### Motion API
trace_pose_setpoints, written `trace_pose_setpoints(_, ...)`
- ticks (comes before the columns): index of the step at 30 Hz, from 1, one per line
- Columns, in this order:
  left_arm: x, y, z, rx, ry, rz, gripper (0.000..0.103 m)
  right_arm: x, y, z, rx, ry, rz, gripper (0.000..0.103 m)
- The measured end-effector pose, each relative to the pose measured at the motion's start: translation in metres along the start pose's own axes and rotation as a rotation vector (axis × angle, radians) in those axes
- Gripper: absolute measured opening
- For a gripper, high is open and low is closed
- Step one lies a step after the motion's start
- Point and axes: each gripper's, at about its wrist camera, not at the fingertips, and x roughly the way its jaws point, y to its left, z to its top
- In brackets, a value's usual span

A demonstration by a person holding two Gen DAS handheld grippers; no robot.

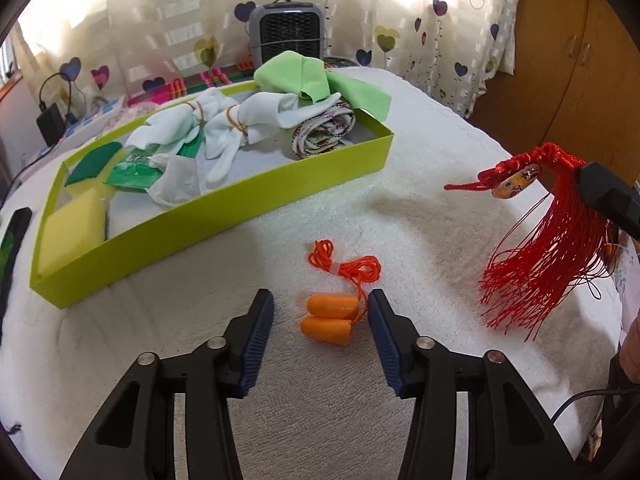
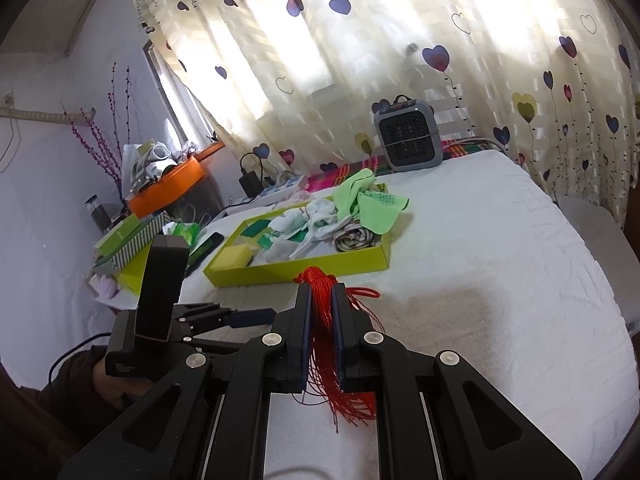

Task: Organize soft objects
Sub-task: 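Lift the red knot with the right gripper while the left gripper approaches the orange earplugs, then grasp the orange earplugs with the left gripper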

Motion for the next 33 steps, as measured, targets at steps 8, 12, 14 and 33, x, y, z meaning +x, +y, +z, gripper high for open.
trace_pose_setpoints(8,-0.0003,0.0041,0.0002,-0.014,-0.006,0.014,0.029,0.0018,0.0005,-0.0012,0.005,0.004,0.003,0.01)
trace_pose_setpoints(12,-0.0007,0.0074,-0.0003,-0.026,-0.009,0.014,0.024,0.0028,0.0005,-0.0009,0.006,0.007,0.003,0.01)
trace_pose_setpoints(14,-0.001,0.0075,-0.0006,-0.026,-0.01,0.012,0.024,0.0034,0.0007,-0.0014,0.006,0.009,0.004,0.01)
trace_pose_setpoints(33,-0.0073,0.0077,-0.0004,-0.039,-0.028,-0.012,0.024,0.0075,0.0037,-0.0026,0.0,0.012,0.007,0.01)
